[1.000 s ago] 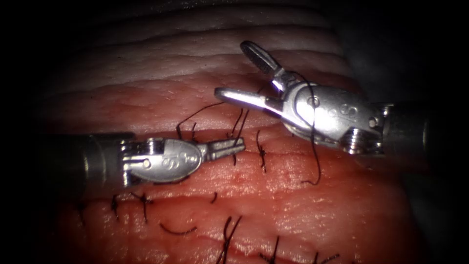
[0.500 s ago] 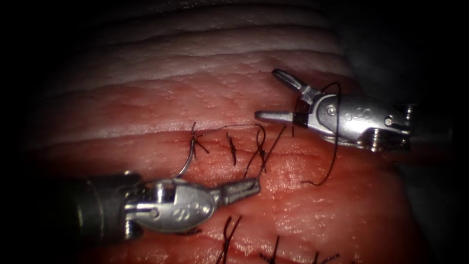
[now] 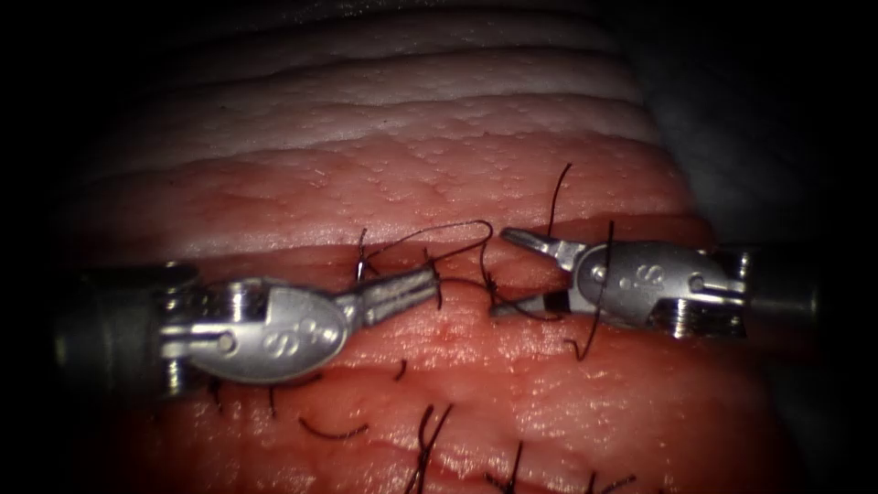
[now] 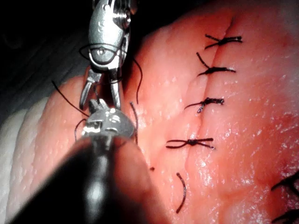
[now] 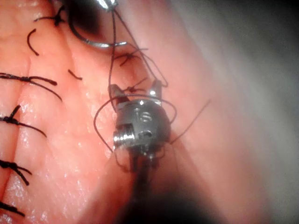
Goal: Wound Closure
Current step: Wrap suture two times counter-clockwise around right end-effector
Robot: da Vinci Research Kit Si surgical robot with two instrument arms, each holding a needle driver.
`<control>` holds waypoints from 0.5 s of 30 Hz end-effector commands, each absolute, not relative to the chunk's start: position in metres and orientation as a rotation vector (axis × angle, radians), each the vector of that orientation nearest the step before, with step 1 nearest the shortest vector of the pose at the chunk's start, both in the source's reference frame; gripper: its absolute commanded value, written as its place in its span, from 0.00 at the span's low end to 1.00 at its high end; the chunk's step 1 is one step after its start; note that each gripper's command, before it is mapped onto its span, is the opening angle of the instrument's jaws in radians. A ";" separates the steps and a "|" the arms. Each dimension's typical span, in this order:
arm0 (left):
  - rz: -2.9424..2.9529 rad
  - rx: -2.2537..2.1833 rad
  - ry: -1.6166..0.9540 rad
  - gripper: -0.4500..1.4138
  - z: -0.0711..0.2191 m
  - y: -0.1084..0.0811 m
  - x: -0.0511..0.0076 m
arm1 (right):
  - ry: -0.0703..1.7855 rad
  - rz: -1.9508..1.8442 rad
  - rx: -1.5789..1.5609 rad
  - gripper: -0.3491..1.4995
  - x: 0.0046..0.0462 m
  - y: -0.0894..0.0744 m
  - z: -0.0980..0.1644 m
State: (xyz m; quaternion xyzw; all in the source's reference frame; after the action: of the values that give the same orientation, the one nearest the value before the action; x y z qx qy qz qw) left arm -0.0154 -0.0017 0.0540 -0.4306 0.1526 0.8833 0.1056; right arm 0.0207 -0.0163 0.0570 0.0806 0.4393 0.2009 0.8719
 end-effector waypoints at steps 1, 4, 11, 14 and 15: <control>2.601 -1.266 0.459 0.00 0.054 -0.001 -0.0159 | 0.929 0.422 0.178 0.65 0.0213 -0.017 0.057; 2.604 -1.256 0.466 0.00 0.055 0.000 -0.0162 | 0.929 0.405 0.229 0.64 0.0216 -0.017 0.058; 2.626 -1.251 0.481 0.00 0.057 0.003 -0.0193 | 1.019 0.366 0.326 0.62 0.0221 -0.018 0.058; 2.649 -1.253 0.453 0.00 0.059 0.004 -0.0207 | 1.098 0.381 0.319 0.61 0.0221 -0.018 0.058; 2.657 -1.253 0.444 0.00 0.060 0.004 -0.0210 | 1.134 0.387 0.322 0.61 0.0221 -0.018 0.058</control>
State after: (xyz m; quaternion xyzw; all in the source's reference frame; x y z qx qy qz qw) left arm -0.0209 0.0043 0.0601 -0.4189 0.1466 0.8923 0.0824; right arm 0.0215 -0.0176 0.0570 0.1486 0.5379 0.1807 0.8099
